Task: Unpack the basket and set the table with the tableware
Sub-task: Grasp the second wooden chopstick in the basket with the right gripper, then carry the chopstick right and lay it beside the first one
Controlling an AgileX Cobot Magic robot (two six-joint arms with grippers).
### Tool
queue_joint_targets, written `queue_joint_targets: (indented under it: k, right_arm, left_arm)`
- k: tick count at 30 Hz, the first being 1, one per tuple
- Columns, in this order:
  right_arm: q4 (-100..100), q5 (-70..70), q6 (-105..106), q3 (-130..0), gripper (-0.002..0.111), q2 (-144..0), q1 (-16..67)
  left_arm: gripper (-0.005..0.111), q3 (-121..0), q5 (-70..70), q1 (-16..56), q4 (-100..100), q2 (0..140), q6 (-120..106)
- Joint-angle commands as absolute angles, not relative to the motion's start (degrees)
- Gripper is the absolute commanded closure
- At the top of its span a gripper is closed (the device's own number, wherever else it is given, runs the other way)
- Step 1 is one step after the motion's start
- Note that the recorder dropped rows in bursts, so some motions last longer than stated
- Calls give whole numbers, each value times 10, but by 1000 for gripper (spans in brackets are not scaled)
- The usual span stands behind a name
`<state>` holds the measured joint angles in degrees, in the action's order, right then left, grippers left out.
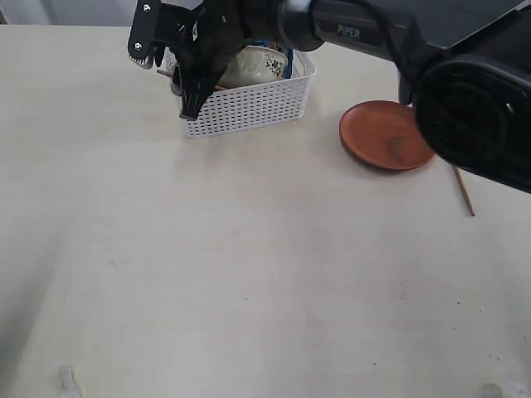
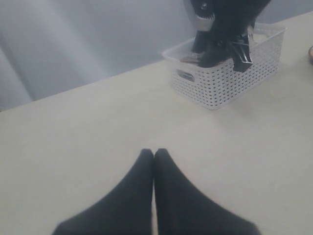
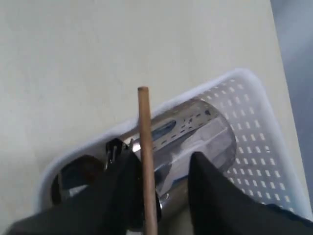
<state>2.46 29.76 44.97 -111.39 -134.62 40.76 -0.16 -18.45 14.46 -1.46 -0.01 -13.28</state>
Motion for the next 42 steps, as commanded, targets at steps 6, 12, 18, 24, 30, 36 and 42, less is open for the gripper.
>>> queue_joint_targets:
  k: [6,12,18,24,30,36,42]
  right_arm:
    - [52,339,486,-1119,109,-1331,426]
    - [51,358,460,-1119,109,-1280,429]
    - [50,441,443,-1119,109,-1232,429]
    - [60,487,385,-1119,109,-1179,391]
    - [64,477,381,-1119,109,-1110,381]
    - [178,585,232,-1119,109,-1072,350]
    - [199,693,154,-1111,109,-1071,271]
  left_arm:
    - [107,0,-185,148,-18,0,-129]
    - [107,0,-185,148,-18,0,-129]
    - [107,0,-185,148,-18,0,-129]
    - [107,0,-185,148,-18,0,-129]
    - [107,0,-185,148,-18,0,-129]
    - [107,0,-185,148,-18,0,-129]
    - [107,0,-185,148,-18,0,-129]
